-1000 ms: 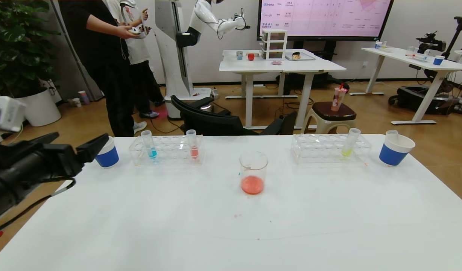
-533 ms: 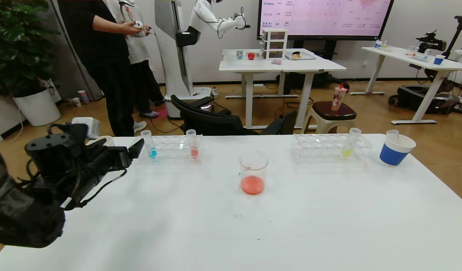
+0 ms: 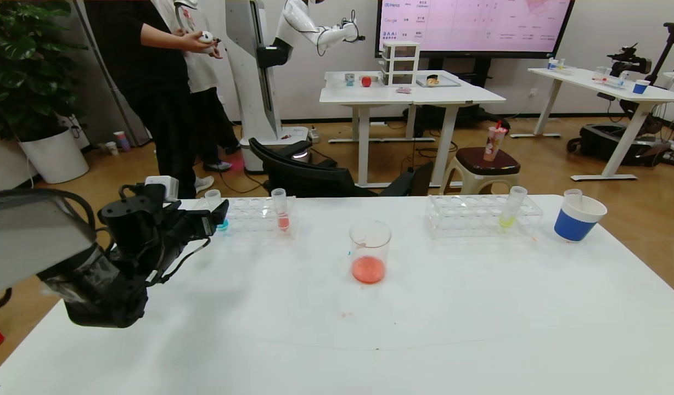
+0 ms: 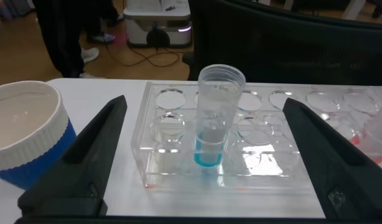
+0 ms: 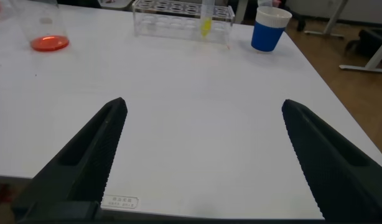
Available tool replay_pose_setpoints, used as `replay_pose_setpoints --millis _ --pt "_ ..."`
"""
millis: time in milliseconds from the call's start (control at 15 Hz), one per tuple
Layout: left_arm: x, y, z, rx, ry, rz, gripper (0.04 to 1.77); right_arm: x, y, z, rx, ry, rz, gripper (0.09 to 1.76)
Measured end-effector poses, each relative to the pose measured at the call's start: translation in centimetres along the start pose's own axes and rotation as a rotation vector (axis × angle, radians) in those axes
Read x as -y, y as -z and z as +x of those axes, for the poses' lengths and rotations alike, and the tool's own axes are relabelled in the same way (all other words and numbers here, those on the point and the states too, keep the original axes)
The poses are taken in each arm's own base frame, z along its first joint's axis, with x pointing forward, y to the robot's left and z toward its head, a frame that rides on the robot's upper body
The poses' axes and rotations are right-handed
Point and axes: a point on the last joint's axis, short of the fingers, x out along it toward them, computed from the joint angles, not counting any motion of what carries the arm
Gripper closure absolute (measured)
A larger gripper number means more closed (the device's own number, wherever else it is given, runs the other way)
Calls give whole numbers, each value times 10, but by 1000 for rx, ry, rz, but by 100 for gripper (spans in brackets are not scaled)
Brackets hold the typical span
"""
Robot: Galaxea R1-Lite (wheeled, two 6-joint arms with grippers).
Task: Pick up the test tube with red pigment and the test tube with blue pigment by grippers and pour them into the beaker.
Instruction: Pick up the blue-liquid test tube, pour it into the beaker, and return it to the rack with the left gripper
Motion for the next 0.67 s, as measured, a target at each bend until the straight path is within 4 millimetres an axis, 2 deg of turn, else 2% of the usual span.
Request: replay_pose_setpoints --millis 333,667 --pt "0 8 46 11 -4 1 6 0 0 0 0 0 0 11" --pt "2 17 61 26 -24 -1 6 0 0 0 0 0 0 11"
